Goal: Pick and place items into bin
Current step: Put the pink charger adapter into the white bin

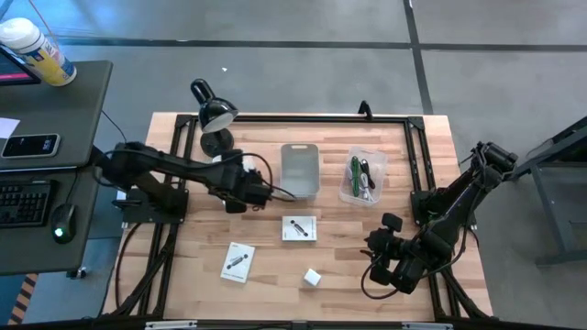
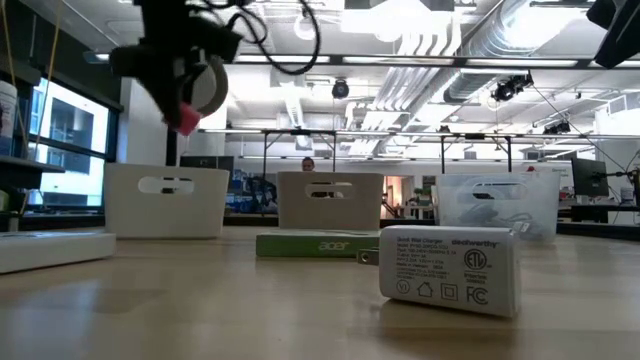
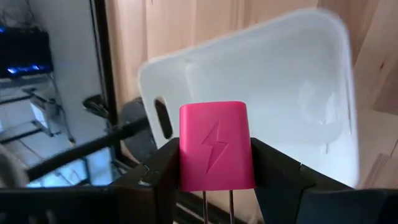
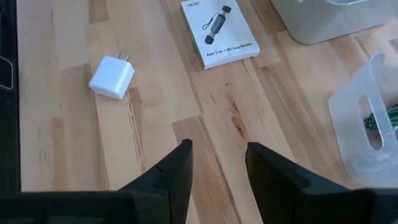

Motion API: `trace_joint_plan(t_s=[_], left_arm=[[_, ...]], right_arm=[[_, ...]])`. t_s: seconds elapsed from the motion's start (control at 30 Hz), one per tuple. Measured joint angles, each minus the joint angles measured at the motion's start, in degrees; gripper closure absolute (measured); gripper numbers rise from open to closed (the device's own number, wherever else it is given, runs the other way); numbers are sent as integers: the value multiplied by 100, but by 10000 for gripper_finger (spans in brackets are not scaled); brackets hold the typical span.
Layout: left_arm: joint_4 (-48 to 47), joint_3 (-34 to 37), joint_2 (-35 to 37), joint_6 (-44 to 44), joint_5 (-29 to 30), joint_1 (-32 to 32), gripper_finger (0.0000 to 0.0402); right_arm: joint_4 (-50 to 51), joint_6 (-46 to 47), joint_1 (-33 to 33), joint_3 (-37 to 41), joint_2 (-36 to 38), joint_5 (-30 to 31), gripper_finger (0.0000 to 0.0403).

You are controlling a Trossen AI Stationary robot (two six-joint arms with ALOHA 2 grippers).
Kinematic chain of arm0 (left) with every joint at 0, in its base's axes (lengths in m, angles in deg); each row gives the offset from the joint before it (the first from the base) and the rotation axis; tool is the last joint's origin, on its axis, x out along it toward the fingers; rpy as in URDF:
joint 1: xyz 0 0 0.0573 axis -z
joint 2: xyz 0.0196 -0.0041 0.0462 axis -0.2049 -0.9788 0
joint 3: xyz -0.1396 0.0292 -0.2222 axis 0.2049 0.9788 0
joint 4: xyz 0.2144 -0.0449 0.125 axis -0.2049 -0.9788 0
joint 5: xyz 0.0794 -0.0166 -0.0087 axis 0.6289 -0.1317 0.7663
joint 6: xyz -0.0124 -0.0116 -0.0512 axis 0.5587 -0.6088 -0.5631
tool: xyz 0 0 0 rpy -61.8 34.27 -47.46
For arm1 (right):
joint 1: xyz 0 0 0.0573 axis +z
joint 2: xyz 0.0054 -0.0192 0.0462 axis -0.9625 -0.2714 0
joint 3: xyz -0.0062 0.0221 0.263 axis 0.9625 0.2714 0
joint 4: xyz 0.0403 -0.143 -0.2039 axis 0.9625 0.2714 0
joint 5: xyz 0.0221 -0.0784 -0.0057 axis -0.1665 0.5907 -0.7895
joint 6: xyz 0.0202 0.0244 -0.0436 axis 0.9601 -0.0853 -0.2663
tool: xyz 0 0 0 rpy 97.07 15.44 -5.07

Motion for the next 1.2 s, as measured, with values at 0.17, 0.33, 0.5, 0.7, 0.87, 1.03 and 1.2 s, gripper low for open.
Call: trace_joint_plan(t_s=[0.17,0.33,0.5,0.7,0.87,1.03,1.2], left_arm=[[492,718,406,-138,4,-10,245],[1222,1267,612,-145,122,-14,245],[1780,1598,645,-16,136,-14,245],[1920,1774,643,18,174,-14,245],[1945,1785,643,2,180,-14,245],[1958,1785,643,2,182,-14,245],[1934,1785,641,2,180,-14,245]], right_arm=[[0,-29,-61,0,0,75,263],[0,-31,-180,0,0,86,263],[0,-31,-275,0,0,81,263],[-2,-3,-313,0,0,79,263],[-29,8,-317,0,0,81,263],[-39,11,-365,0,0,84,263],[-51,12,-382,0,0,75,263]])
